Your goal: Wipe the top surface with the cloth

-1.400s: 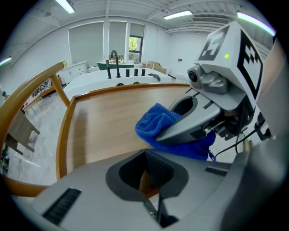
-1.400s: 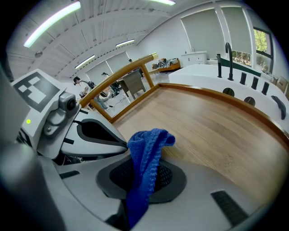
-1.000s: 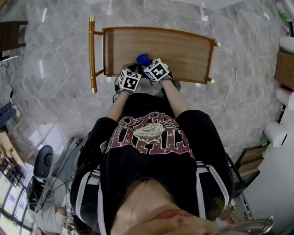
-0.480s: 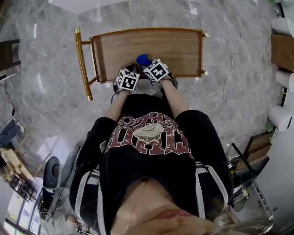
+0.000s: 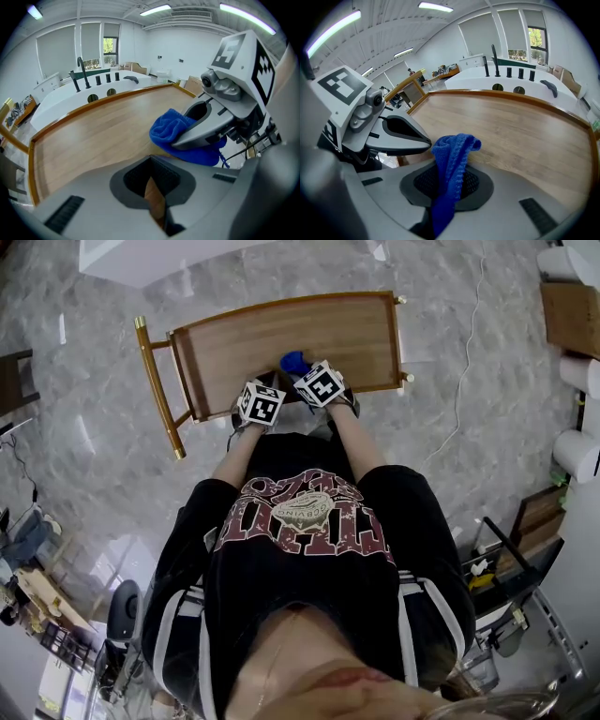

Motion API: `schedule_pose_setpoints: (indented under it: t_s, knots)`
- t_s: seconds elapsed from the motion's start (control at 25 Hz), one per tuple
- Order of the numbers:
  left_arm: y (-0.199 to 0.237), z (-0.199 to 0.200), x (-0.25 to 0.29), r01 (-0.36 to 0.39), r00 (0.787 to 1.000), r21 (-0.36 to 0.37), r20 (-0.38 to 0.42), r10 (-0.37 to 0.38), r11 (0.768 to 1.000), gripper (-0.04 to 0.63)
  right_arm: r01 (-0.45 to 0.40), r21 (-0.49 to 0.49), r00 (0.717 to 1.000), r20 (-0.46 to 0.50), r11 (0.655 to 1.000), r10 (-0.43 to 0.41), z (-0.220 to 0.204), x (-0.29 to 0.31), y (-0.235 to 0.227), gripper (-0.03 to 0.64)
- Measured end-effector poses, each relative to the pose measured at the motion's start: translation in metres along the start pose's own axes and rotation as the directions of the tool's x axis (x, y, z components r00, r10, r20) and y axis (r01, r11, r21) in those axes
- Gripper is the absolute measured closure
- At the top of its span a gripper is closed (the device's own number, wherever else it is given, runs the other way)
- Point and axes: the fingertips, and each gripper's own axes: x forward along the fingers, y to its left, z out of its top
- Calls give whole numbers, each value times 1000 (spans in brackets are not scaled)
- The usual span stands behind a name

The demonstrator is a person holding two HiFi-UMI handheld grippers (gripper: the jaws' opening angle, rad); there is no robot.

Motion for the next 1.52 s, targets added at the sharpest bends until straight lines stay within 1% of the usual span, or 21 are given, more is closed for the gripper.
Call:
schedule_pose_setpoints:
  t_s: [0.24, 0.48, 0.8, 1.0, 1.16, 1.32, 1.52]
  knots:
    - [-8, 9, 5, 21, 1000, 32, -1, -21, 999, 546, 23, 18, 1000, -2, 1000, -23, -5, -6, -8, 552]
    - [-20, 21, 12, 46, 999, 68, -5, -45, 997, 546, 52, 57, 999, 2, 997, -52, -12, -17, -23, 552]
    - [-41, 36, 19, 80, 997, 121, -5, -79, 989, 546, 107, 100, 994, -2, 989, -107, -25, -37, -43, 552]
    - [-53, 42, 27, 103, 995, 143, -13, -103, 984, 546, 129, 105, 992, -9, 986, -129, -32, -42, -53, 552]
    - [-61, 46, 30, 118, 993, 155, -15, -118, 981, 546, 133, 124, 991, -12, 983, -132, -38, -48, -60, 552]
    - [-63, 52, 33, 126, 992, 157, -15, -125, 979, 546, 155, 142, 988, -21, 978, -154, -41, -55, -71, 552]
    - [-70, 59, 40, 145, 989, 162, -22, -144, 976, 546, 180, 195, 983, -13, 964, -181, -49, -68, -86, 552]
